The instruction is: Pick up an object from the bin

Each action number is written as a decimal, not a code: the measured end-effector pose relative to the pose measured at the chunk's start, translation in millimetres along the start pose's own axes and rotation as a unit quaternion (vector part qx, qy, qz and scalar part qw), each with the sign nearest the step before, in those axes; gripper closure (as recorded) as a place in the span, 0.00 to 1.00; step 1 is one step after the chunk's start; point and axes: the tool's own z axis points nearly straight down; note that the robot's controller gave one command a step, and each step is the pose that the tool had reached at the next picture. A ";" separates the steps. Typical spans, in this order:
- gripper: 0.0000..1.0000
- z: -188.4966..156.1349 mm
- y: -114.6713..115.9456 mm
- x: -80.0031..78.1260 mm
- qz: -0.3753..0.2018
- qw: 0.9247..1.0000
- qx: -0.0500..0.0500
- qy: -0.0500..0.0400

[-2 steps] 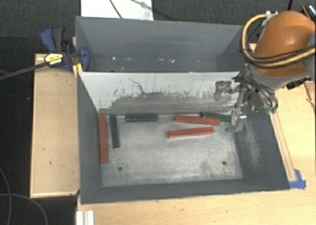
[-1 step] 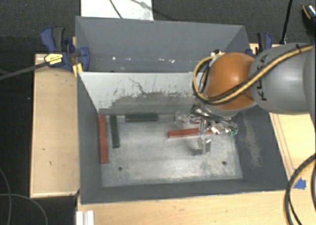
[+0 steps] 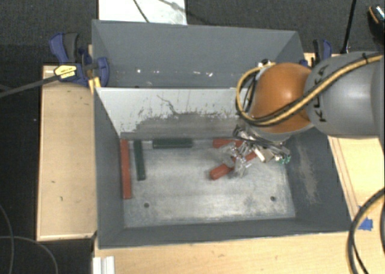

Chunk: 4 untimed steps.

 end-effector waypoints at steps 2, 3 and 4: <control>1.00 -0.1 -0.1 -0.1 0.000 1.000 0.000 0.000; 1.00 -144.3 35.9 -15.6 -0.024 1.000 0.002 -0.004; 1.00 -143.1 39.3 14.7 -0.028 1.000 0.000 0.000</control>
Offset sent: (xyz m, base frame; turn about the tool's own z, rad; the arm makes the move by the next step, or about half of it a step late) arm 0.0000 0.0000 0.0000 0.0000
